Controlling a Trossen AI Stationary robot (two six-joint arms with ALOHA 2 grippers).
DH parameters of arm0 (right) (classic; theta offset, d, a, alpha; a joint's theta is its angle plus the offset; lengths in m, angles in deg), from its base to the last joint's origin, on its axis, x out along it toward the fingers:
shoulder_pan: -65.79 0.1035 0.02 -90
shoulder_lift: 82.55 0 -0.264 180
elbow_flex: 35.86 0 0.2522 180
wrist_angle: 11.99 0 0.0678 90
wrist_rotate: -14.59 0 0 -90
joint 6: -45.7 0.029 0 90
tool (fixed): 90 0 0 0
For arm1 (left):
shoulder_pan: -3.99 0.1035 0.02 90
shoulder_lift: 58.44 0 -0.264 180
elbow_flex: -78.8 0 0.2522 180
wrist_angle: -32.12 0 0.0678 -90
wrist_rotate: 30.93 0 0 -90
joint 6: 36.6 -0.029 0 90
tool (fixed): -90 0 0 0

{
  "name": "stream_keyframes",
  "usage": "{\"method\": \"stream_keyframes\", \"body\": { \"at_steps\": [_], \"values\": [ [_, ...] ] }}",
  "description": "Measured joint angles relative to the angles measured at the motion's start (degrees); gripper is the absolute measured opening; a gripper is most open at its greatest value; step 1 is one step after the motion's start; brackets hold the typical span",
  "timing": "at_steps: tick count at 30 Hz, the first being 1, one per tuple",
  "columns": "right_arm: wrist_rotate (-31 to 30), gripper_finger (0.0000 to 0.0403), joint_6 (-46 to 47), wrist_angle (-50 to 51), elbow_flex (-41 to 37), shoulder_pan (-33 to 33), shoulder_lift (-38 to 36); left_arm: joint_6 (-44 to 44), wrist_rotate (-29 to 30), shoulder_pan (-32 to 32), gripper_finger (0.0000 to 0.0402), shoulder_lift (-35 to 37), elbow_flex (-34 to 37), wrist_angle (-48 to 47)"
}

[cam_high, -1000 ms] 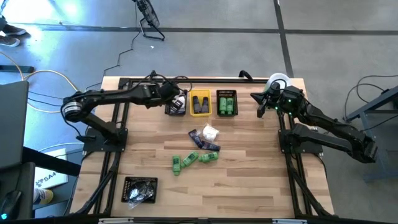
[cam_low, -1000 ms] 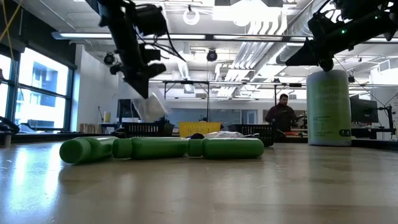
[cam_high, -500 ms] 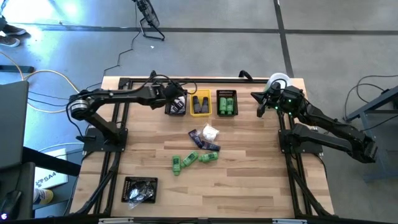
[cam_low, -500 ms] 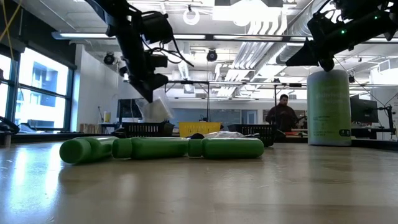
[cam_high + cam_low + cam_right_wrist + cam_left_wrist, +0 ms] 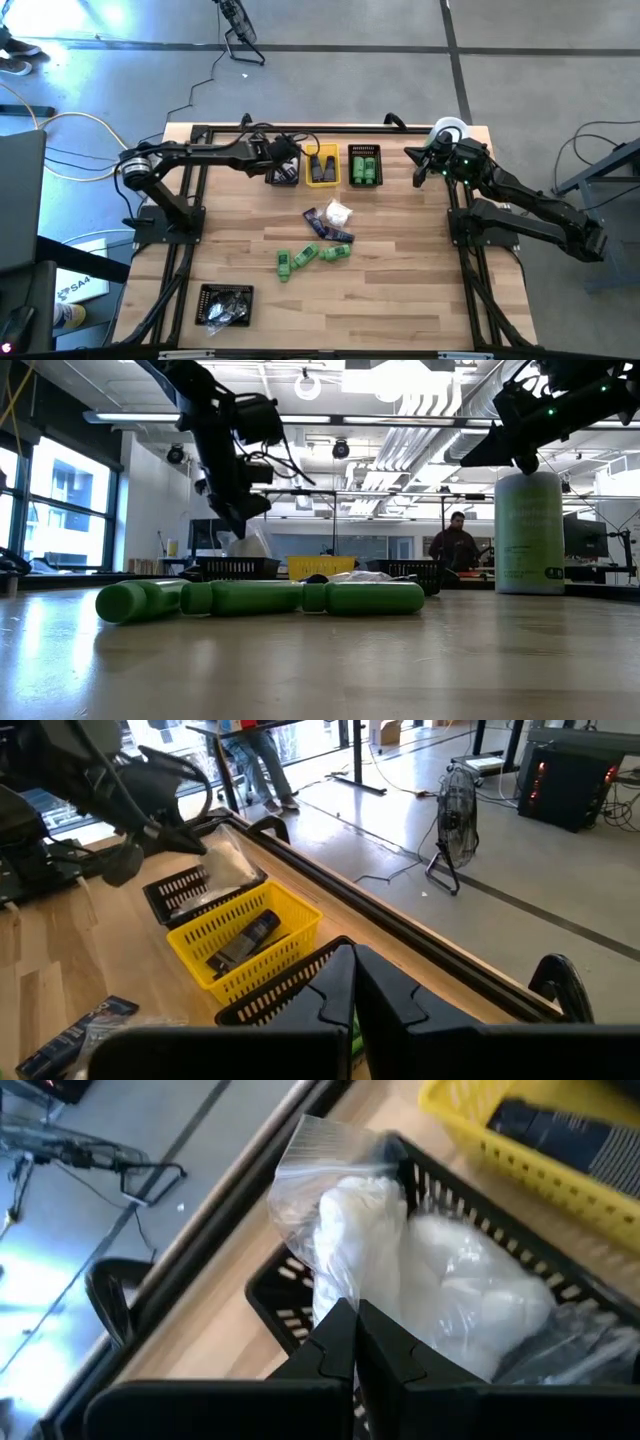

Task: Pick & Place Travel size toiletries
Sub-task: Put the cotton pack into the top left black bin, then put the blue shave cream bottle into the yellow bin

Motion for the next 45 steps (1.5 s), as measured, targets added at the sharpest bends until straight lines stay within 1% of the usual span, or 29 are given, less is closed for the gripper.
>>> {"method": "stream_keyframes", "body": {
  "at_steps": [3,10,13,15,17,22,25,28,33,37,41,45],
  "values": [
    [0.02,0.0002,0.01,0.0,0.0,0.0,0.0,0.12,0.52,0.0,0.0,-1.16,0.0,0.42],
    [0.05,0.0002,1.05,-0.02,0.0,0.0,0.0,0.05,0.85,0.0,0.0001,-1.3,-0.01,0.81],
    [0.04,0.0002,1.05,0.0,0.0,0.0,0.0,-0.36,1.11,0.0,0.0014,-1.3,0.0,0.78],
    [0.04,0.0002,1.05,0.0,0.0,0.0,0.0,-0.37,0.46,0.0,0.0033,-1.3,-0.01,1.08],
    [0.04,0.0002,1.01,0.0,0.0,0.0,0.0,-0.32,-0.81,0.0,0.006,-1.3,-0.01,1.75],
    [0.06,0.0002,0.93,0.02,0.0,0.0,0.0,-0.32,-1.11,-0.02,0.0144,-1.3,-0.7,2.83],
    [0.06,0.0002,0.85,0.02,0.0,0.0,0.0,-0.36,-1.14,-0.02,0.0186,-1.3,-2.84,2.2],
    [0.04,0.0002,0.36,0.06,0.0,0.0,0.01,-0.38,-1.16,-0.02,0.0208,-1.21,-6.8,-0.94],
    [0.08,0.0002,-0.07,0.13,0.0,0.0,0.02,-0.04,-1.43,-0.02,0.0205,-1.1,-14.87,-6.93],
    [2.05,0.0002,-0.08,0.15,-0.02,0.0,0.02,1.31,-2.49,-0.02,0.0193,-1.08,-18.48,-6.86],
    [3.32,0.0002,-0.07,0.13,-0.02,0.0,0.02,7.33,-2.4,-0.02,0.0182,-1.08,-20.25,-6.46],
    [3.37,0.0002,-0.04,0.11,-0.02,0.0,0.02,18.21,-2.43,-0.02,0.0172,-1.05,-20.64,-5.25]
  ]
}}
